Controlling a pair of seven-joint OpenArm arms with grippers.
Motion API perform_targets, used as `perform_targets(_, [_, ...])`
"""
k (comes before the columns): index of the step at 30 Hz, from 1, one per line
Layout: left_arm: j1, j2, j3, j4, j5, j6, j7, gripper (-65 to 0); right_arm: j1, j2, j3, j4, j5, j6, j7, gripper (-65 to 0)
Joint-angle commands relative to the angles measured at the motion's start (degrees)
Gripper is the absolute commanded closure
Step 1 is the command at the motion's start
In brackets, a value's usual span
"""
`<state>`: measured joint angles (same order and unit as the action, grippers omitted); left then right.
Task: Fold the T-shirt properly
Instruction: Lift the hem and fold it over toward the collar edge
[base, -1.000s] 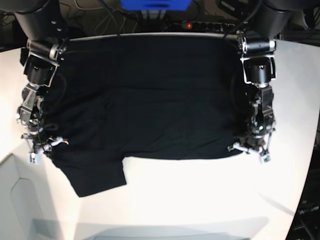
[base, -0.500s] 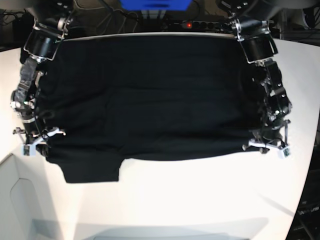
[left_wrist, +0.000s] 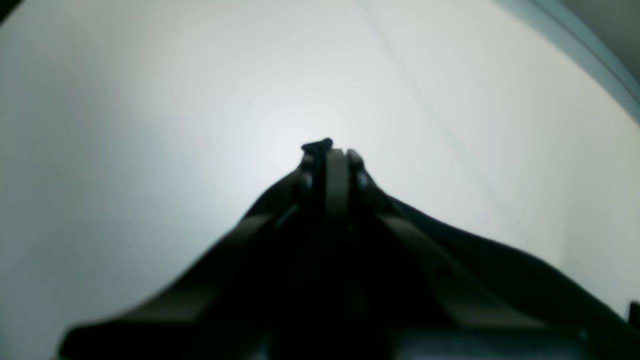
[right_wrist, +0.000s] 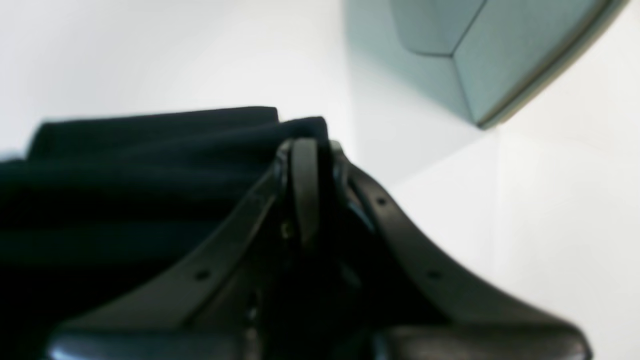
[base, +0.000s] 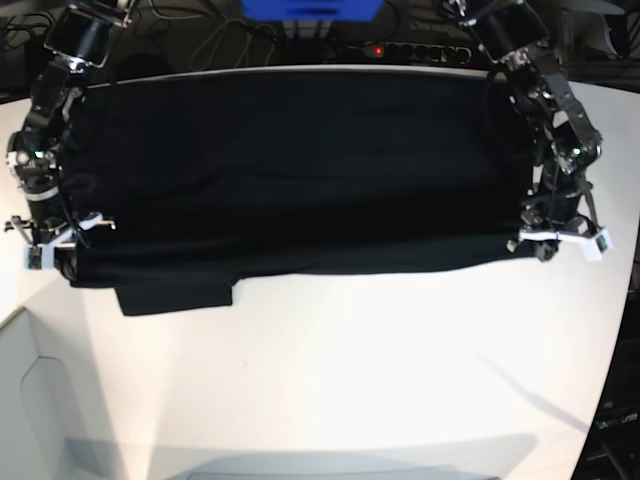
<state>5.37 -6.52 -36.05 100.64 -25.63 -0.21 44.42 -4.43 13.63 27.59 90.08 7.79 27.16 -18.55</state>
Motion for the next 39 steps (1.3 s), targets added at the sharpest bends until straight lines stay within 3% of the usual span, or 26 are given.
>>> perform_targets(1, [0.4,-0.6,-0.7,1.1,-1.1,0.0,-1.3,0.0,-0.1,1.0,0.4,1.5,0.6,0.0,1.7,0.0])
perform_targets(18, [8.0,-0.6,-1.4,0.6,-2.1,-0.1,-1.6,0.0,-9.2,0.0,3.4,1.3,0.6,0.2,1.4,0.0])
perform_targets(21, [8.0,-0.6,-1.2,-0.7,-2.1,-0.1,-1.4,0.0,-9.3,-0.3,3.5,1.1,0.3,5.4,1.4,0.0])
perform_targets(23, [8.0,-0.6,-1.1,-1.8,-2.1,-0.1,-1.4,0.0,-9.3,-0.4,3.6,0.4,0.3,7.2,1.4,-4.2])
perform_targets(28, [8.1,-0.6,-0.9,-3.7,-2.1,-0.1,-1.4,0.0,-10.3,-0.6,3.7,0.9,0.4,7.2,1.4,-24.4])
perform_targets(31, [8.0,-0.6,-0.9,-4.7,-2.1,-0.1,-1.3,-0.1,-11.0,-0.9,4.7,3.1,0.5,7.2,1.4,-32.9])
perform_targets(35, [8.0,-0.6,-0.9,-4.6,-2.1,-0.1,-1.2,-4.9,-11.4,-4.1,7.9,7.8,0.6,7.3,1.4,-35.5])
perform_targets(39, [8.1,-0.6,-0.9,-4.6,-2.1,0.1,-1.2,-19.5,-11.9,-4.8,7.8,11.7,0.6,7.3,1.4,-35.5])
